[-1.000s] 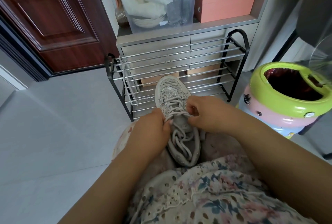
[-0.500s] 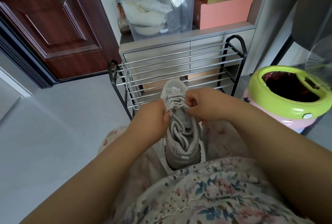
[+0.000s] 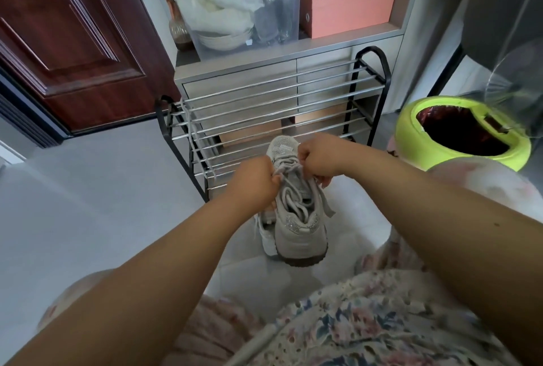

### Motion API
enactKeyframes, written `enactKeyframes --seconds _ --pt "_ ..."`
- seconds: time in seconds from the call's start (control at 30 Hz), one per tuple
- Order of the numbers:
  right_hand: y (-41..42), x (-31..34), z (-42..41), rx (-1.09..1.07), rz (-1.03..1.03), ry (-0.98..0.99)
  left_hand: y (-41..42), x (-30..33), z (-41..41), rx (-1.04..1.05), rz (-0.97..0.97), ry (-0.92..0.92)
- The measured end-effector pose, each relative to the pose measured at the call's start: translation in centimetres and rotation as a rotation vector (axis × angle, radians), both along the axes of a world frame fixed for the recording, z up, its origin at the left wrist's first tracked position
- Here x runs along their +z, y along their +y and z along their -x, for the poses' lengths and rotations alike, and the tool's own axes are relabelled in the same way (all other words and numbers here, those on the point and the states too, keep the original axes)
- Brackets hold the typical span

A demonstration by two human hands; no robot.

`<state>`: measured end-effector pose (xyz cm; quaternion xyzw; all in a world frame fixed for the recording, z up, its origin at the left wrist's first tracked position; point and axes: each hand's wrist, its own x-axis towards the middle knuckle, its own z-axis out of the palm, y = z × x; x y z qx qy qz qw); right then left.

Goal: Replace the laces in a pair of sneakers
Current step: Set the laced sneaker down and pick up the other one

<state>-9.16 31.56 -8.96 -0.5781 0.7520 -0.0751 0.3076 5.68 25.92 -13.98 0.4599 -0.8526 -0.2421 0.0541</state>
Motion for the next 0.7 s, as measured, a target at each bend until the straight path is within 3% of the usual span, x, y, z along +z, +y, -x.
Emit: enactKeyframes --seconds 0.17,0.5,0.7 --pt "-2.0 -3.8 2.0 -0.063 -0.053 -0.062 -2.1 -4.1 1.9 0.018 -0.111 0.023" --pt "-6.3 -13.2 7.4 0.009 -0.102 0.161 -5.5 -11.7 7.8 -0.003 -0.190 -0.003" --pt "-7.8 -18.2 10.0 -0.110 -0.129 -0.038 -7.8 -18.1 9.8 0.114 -0.396 0.071"
